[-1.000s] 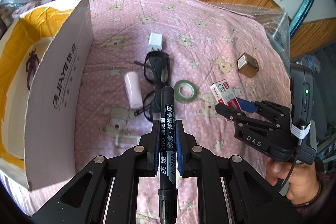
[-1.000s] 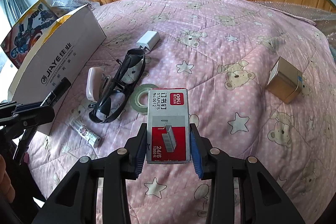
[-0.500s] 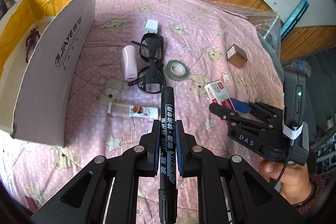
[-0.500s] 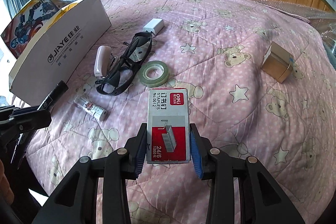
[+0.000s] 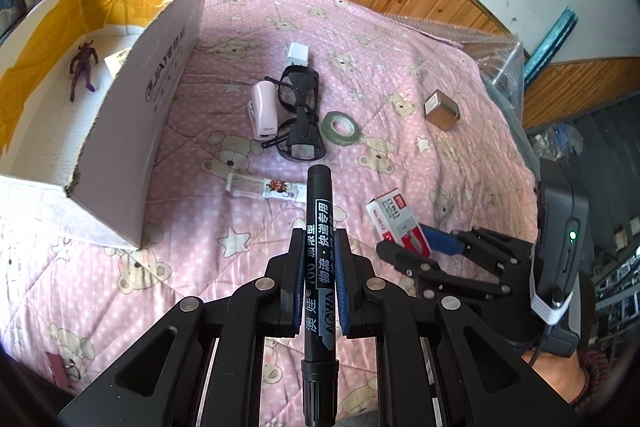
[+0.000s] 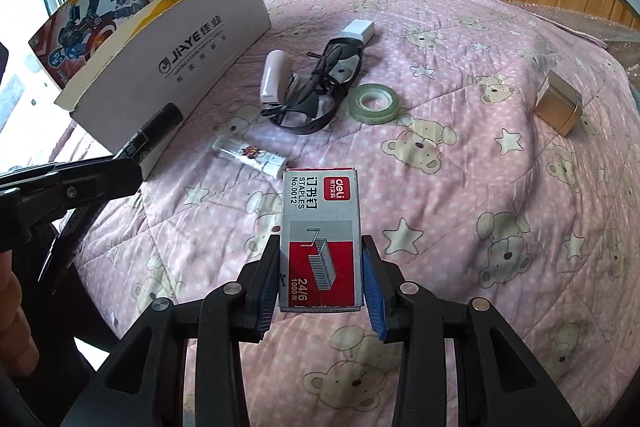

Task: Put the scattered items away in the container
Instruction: 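Carry the marker and staples box over the white box with both grippers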

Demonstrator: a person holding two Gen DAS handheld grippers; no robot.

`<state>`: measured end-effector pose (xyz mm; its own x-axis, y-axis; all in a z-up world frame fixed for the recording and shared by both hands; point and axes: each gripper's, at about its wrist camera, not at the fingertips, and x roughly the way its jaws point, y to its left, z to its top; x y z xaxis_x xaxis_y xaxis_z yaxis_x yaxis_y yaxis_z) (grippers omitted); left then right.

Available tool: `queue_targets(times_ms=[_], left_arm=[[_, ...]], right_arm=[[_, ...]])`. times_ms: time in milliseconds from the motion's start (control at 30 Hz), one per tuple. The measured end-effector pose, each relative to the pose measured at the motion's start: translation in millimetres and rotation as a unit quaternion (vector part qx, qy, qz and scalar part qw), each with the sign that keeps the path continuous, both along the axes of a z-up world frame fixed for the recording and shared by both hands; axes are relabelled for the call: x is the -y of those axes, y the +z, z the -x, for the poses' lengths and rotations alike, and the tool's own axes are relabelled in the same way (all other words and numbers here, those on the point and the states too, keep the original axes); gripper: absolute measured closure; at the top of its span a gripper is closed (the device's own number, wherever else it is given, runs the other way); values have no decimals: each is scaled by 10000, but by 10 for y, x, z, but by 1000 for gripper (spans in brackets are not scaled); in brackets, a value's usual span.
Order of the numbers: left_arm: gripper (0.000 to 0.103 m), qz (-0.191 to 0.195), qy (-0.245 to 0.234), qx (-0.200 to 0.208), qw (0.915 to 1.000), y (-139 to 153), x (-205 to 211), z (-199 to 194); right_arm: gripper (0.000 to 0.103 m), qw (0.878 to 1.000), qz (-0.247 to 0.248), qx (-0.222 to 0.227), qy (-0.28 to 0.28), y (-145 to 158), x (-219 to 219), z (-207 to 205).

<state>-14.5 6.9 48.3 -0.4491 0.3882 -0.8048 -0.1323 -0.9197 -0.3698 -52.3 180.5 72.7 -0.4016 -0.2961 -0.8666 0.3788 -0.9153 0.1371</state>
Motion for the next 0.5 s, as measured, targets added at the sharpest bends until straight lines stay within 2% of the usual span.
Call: queue_targets(times_ms=[500], left_arm=[[90, -227, 396, -363, 9983, 287, 547, -246]], right_arm=[[64, 9978, 211, -156, 602, 337, 572, -398]])
